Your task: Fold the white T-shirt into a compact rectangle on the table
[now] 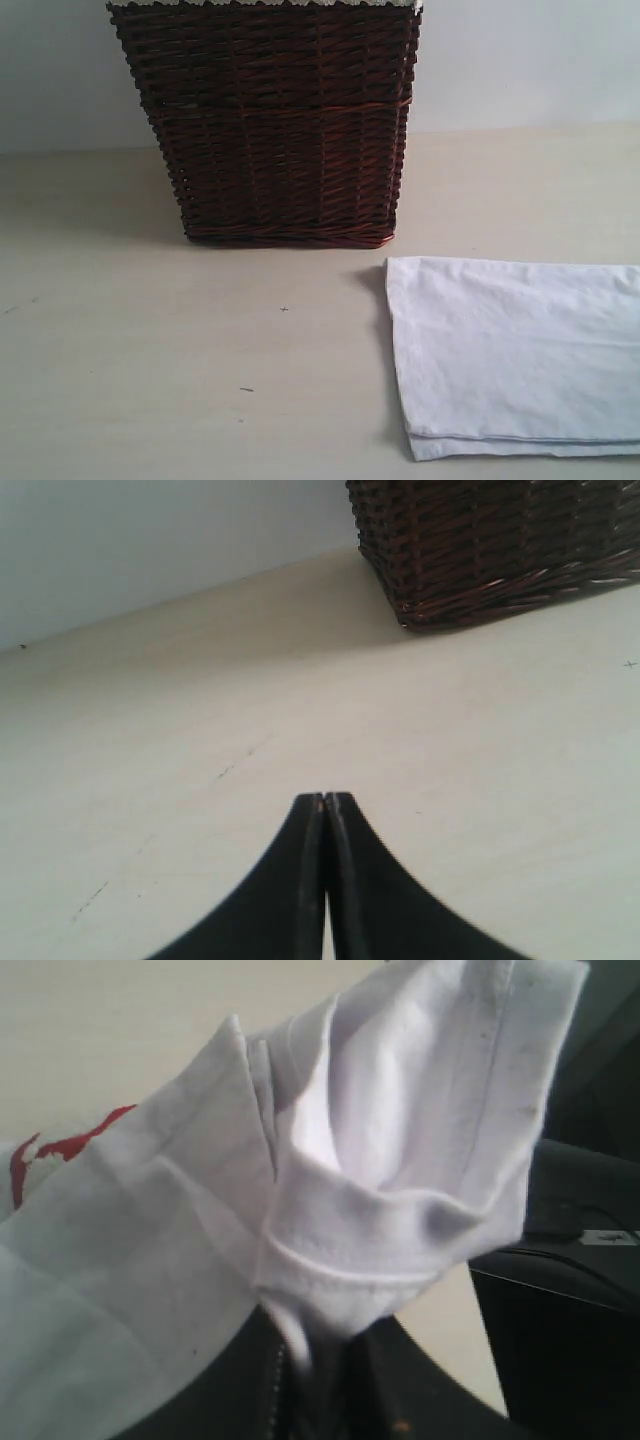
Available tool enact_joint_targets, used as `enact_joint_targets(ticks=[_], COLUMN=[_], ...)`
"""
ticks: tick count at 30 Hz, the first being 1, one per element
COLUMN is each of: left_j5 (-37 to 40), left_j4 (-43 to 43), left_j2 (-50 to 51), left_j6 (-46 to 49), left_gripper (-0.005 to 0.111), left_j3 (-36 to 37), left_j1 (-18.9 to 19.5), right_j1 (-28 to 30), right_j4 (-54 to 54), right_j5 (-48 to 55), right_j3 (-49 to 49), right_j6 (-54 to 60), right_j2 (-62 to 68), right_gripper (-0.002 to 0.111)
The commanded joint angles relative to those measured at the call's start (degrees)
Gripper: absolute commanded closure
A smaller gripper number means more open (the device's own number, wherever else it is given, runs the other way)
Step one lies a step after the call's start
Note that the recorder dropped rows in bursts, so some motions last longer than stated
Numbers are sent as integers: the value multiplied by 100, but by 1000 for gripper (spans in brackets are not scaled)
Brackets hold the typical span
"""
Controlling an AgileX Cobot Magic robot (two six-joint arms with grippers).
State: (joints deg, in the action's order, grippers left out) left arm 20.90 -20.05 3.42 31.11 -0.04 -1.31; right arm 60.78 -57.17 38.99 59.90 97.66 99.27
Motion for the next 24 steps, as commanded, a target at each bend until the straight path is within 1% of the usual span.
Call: enact_joint_targets(ticks=[1, 3, 6, 8, 11, 16, 21, 24], left_j5=[-45, -45, -45, -45, -45, -45, -45, -45], left_j4=[-12, -12, -12, -12, -12, -12, -12, -12], left_j2=[27, 27, 27, 27, 27, 27, 27, 27], left_j6=[-4, -4, -4, -4, -4, -4, -4, -4], left_gripper=[105, 105, 105, 105, 105, 105, 105, 105], left_j3=[4, 4, 4, 4, 4, 4, 4, 4], left_j1=[19, 19, 19, 19, 19, 19, 19, 19], right_j1=[53, 53, 53, 35, -237, -1235, -2624, -3520], right_j4=[792, 813, 540, 316, 322, 351, 351, 351], right_j5=[463, 1046, 1843, 2228, 2440, 2545, 2489, 2177], right_j3=[103, 103, 103, 103, 103, 103, 103, 67], right_j6=[-139, -503, -1013, -1230, -1625, -2276, -2970, -3358], right_j2=[-32, -114, -283, -395, -598, -858, -925, -925], right_gripper=[108, 108, 108, 108, 108, 108, 108, 108])
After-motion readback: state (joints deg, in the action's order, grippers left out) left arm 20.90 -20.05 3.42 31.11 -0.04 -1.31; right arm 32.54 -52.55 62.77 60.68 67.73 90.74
